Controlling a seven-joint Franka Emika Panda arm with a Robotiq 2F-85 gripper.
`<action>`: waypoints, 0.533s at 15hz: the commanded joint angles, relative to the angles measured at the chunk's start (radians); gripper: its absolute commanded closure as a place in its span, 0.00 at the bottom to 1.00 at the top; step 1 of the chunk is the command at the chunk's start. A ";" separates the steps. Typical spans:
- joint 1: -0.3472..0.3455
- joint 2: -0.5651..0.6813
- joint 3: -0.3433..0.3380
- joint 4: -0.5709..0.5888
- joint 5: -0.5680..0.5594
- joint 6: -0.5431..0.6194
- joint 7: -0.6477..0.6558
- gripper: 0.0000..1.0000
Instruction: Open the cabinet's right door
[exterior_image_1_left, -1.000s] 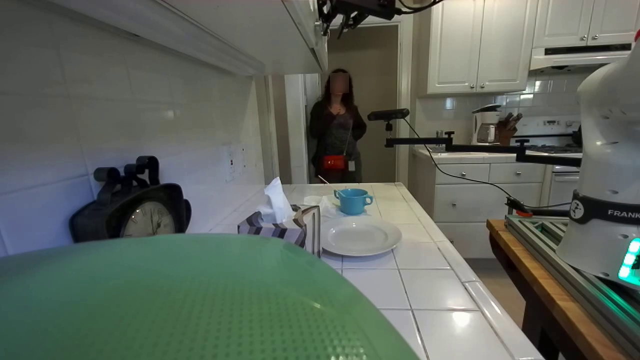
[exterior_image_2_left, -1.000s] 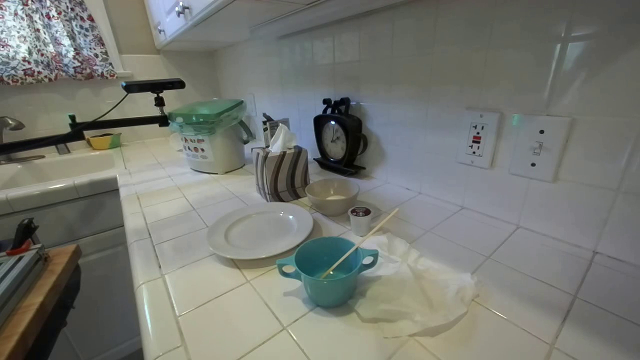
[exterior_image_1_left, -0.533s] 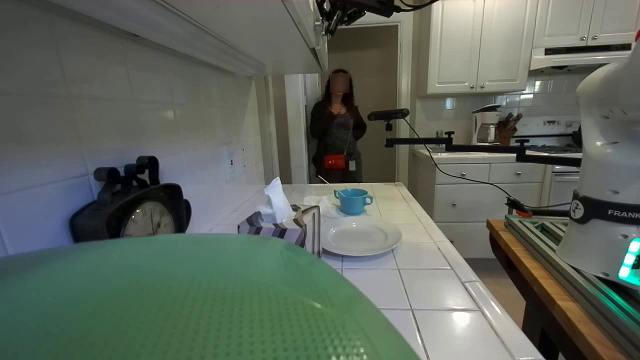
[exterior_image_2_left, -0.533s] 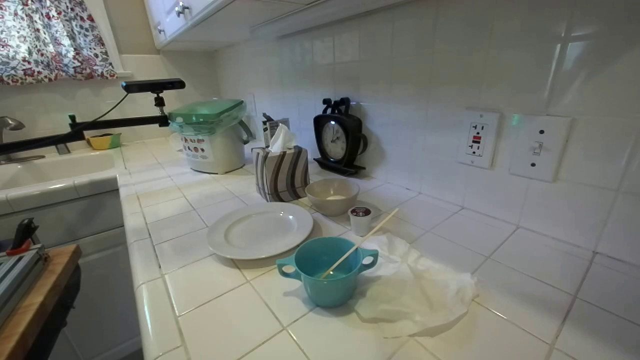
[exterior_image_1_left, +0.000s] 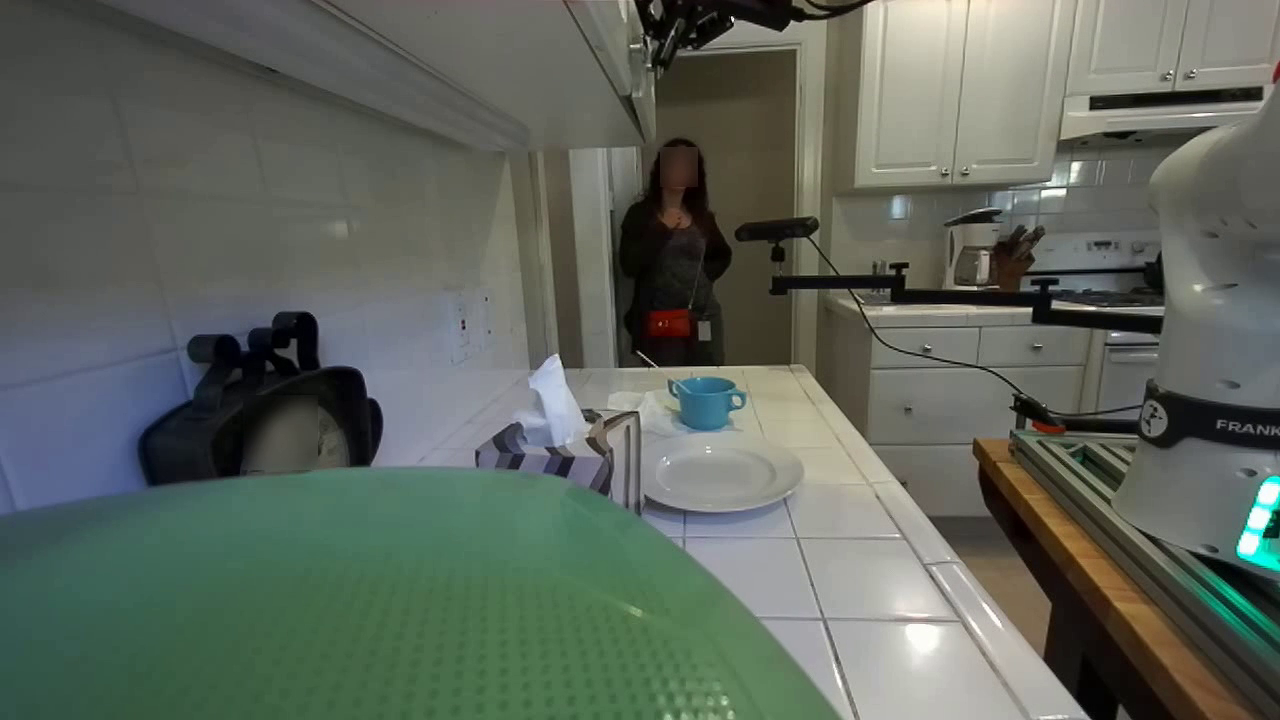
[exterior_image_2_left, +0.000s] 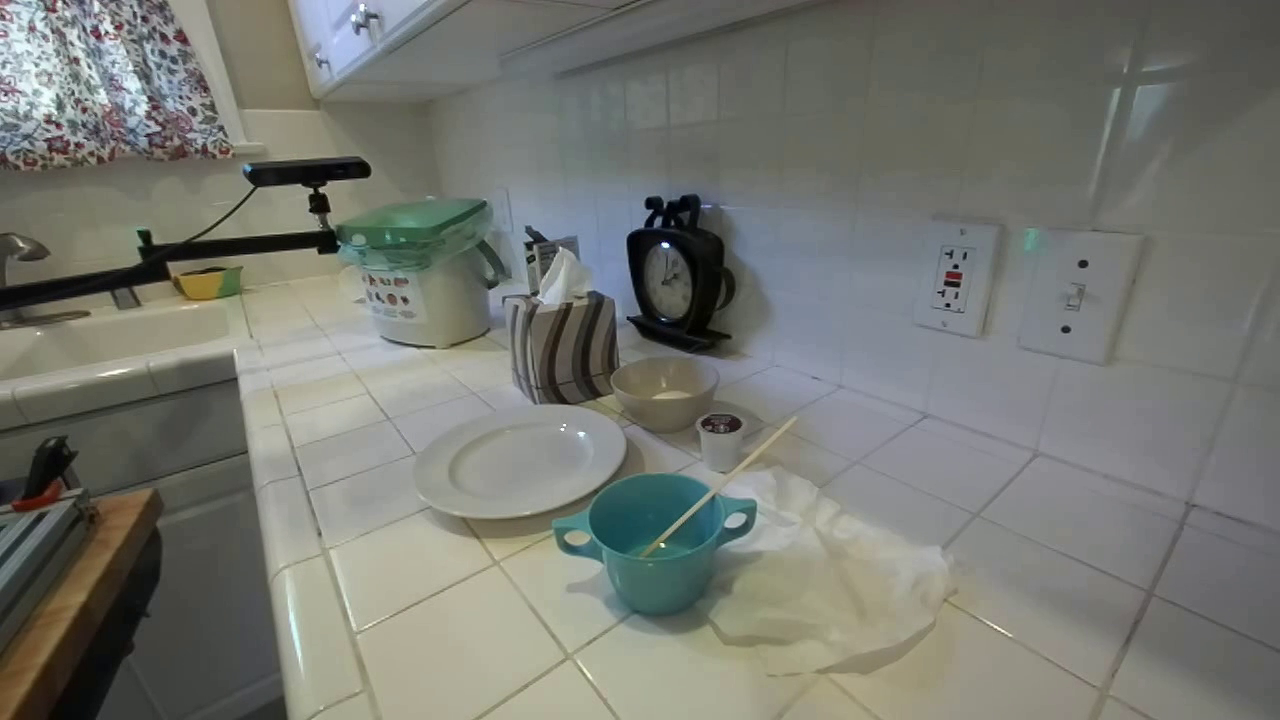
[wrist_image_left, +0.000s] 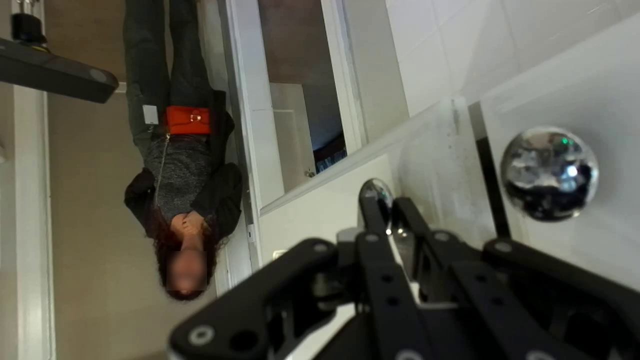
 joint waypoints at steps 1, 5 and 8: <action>0.038 -0.090 -0.043 -0.049 0.055 0.028 -0.100 0.97; 0.050 -0.178 -0.070 -0.110 0.114 0.045 -0.206 0.97; 0.041 -0.207 -0.067 -0.140 0.142 0.043 -0.237 0.96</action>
